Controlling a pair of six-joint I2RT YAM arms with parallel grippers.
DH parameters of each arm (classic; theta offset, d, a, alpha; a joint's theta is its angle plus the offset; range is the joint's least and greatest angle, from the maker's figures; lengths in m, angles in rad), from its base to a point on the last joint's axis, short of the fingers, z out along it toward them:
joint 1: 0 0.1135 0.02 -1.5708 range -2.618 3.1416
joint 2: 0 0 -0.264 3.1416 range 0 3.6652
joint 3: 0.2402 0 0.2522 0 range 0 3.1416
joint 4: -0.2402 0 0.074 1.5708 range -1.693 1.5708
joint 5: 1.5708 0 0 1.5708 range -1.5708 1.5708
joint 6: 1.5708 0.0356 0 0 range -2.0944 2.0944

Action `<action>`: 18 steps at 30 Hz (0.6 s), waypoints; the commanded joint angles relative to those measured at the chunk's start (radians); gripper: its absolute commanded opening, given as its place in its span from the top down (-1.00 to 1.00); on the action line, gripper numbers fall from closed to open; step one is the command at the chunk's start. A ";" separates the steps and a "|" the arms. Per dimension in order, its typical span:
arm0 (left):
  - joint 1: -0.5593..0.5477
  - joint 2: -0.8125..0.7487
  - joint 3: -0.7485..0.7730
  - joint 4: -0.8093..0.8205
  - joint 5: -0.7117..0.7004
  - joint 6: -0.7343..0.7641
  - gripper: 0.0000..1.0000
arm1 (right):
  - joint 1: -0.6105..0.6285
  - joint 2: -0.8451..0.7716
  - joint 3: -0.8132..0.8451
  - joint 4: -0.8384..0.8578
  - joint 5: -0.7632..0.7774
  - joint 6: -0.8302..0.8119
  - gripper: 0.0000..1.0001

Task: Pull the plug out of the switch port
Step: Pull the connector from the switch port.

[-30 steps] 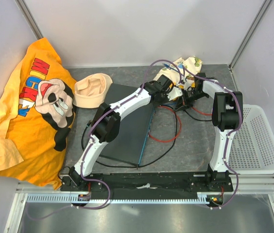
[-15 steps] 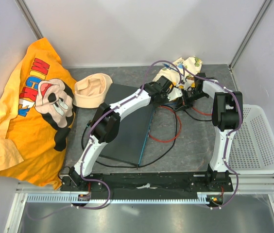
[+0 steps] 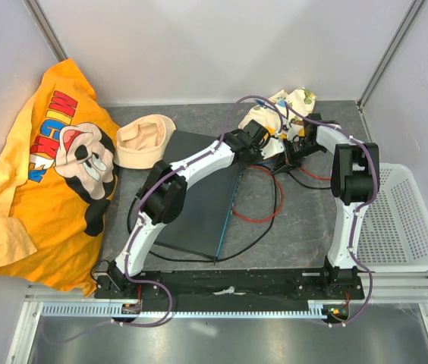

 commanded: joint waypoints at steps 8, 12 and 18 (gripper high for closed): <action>0.015 0.079 -0.136 -0.138 0.034 0.007 0.97 | 0.014 -0.028 0.116 0.132 -0.226 0.091 0.99; 0.018 0.090 -0.142 -0.147 0.037 0.000 0.97 | 0.014 -0.027 0.121 0.158 -0.261 0.119 0.99; 0.021 0.106 -0.156 -0.146 0.045 -0.003 0.97 | 0.010 -0.025 0.145 0.170 -0.295 0.124 0.99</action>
